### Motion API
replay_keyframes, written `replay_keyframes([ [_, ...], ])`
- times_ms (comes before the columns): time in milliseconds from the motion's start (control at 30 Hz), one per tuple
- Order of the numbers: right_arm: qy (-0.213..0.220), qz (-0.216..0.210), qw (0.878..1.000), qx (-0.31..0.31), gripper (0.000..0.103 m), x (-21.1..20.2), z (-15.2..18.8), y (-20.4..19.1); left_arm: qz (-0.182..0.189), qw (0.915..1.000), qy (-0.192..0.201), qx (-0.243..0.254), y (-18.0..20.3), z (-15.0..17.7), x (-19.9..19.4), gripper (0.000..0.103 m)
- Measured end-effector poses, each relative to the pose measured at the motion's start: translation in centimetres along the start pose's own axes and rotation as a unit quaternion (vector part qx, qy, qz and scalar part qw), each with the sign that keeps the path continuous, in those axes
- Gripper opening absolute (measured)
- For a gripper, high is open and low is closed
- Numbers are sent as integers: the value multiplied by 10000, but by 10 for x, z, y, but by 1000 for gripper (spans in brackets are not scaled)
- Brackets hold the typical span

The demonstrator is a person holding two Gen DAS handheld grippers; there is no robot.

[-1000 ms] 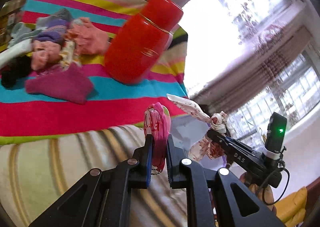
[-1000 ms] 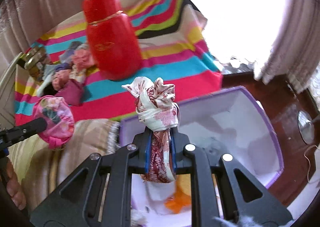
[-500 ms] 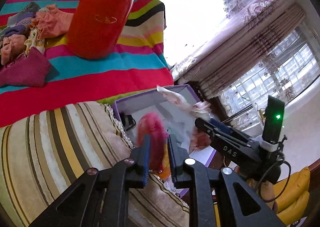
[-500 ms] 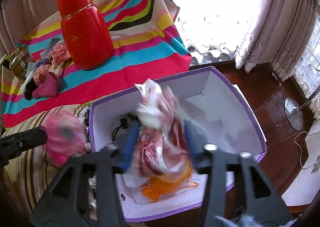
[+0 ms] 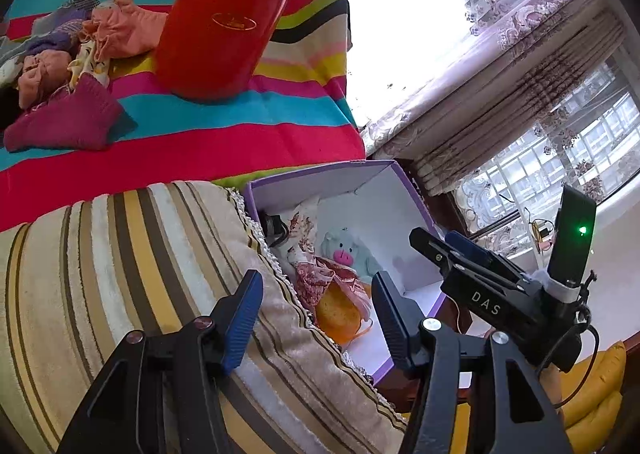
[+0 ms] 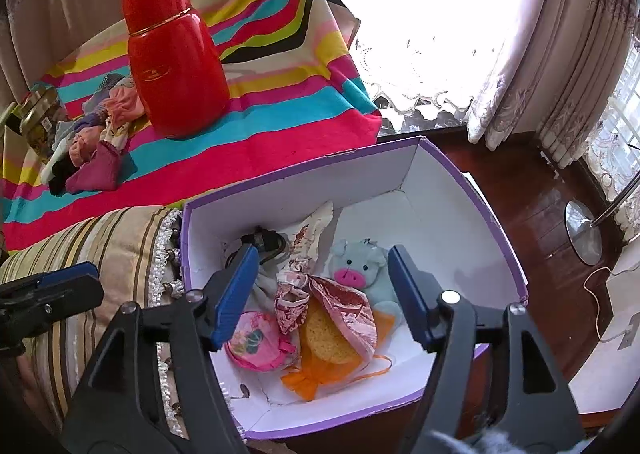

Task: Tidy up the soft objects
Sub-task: 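Move both open tools back to the pile of clothes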

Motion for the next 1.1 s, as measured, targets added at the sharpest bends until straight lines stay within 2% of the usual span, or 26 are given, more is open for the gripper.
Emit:
replay_keyframes([
  [300, -96, -262, 9995, -113, 73, 10, -2, -21, -131, 9994, 112, -299, -31, -6, -10, 58],
  [567, -265, -594, 9968, -466, 73, 31, -12, -69, -500, 9952, 358, -767, -90, -21, -27, 58],
  [800, -440, -934, 9893, -1033, 76, 61, -26, -132, -1093, 9846, 573, -1237, -165, -31, -41, 58],
  [933, -647, -1175, 9823, -1307, 76, 88, -34, -172, -1511, 9752, 648, -1482, -211, -36, -48, 58],
  [1100, -989, -1383, 9741, -1491, 78, 125, -44, -210, -2224, 9611, 662, -1496, -266, -47, -53, 58],
])
Point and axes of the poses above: each gripper's, at about its wrist camera, not at the fingertips, and x roughly the way its jaws point, y to its right, z to its underside, the point moved 4 cm from there along x, roughly the way its jaws point, and after that the axes turned 15 degrees about -z, right-handed, at the moved point
